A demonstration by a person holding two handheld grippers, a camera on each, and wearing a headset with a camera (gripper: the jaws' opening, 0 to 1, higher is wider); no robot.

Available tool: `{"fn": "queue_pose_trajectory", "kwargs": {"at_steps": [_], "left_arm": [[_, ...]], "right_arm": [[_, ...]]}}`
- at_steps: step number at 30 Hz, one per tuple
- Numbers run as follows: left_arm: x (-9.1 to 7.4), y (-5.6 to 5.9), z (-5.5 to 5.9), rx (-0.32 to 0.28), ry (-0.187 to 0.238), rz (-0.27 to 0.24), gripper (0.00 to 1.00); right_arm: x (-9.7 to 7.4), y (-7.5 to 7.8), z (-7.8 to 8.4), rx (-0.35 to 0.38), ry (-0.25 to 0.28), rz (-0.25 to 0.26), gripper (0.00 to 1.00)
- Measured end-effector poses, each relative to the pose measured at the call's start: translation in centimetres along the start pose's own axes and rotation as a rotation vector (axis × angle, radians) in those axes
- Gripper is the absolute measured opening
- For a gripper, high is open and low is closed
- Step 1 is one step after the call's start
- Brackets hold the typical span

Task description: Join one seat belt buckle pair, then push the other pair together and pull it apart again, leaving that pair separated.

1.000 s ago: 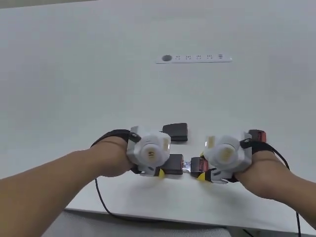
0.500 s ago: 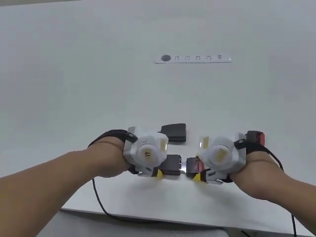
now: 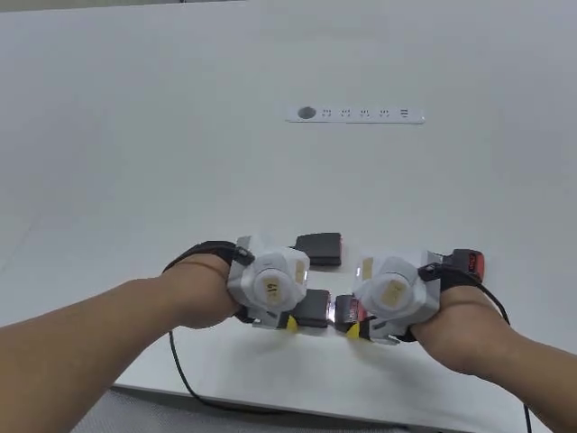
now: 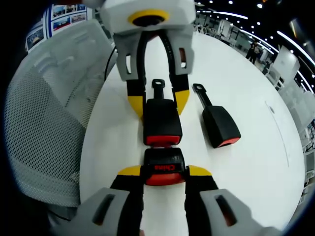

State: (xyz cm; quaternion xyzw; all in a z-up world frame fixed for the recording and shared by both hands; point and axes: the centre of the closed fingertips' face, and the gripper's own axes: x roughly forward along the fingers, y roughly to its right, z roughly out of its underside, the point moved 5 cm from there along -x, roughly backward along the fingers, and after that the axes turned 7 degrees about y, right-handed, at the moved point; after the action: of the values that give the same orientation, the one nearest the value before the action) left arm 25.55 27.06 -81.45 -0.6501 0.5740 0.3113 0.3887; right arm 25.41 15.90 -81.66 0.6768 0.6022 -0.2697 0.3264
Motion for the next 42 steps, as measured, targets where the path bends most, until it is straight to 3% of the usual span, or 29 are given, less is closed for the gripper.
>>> {"fn": "queue_pose_trajectory", "kwargs": {"at_steps": [7,14,42], "left_arm": [[-0.09,-0.1,0.28,-0.018,0.029,-0.008,0.31],[-0.08,-0.17,0.24,-0.019,0.017,0.007,0.3],[-0.05,-0.21,0.13,-0.03,-0.001,0.005,0.31]], "right_arm": [[-0.51,0.35,0.59,-0.016,0.024,-0.035,0.3],[-0.59,0.41,0.6,0.007,0.032,-0.059,0.3],[-0.23,0.47,0.48,-0.005,0.024,-0.051,0.32]]}}
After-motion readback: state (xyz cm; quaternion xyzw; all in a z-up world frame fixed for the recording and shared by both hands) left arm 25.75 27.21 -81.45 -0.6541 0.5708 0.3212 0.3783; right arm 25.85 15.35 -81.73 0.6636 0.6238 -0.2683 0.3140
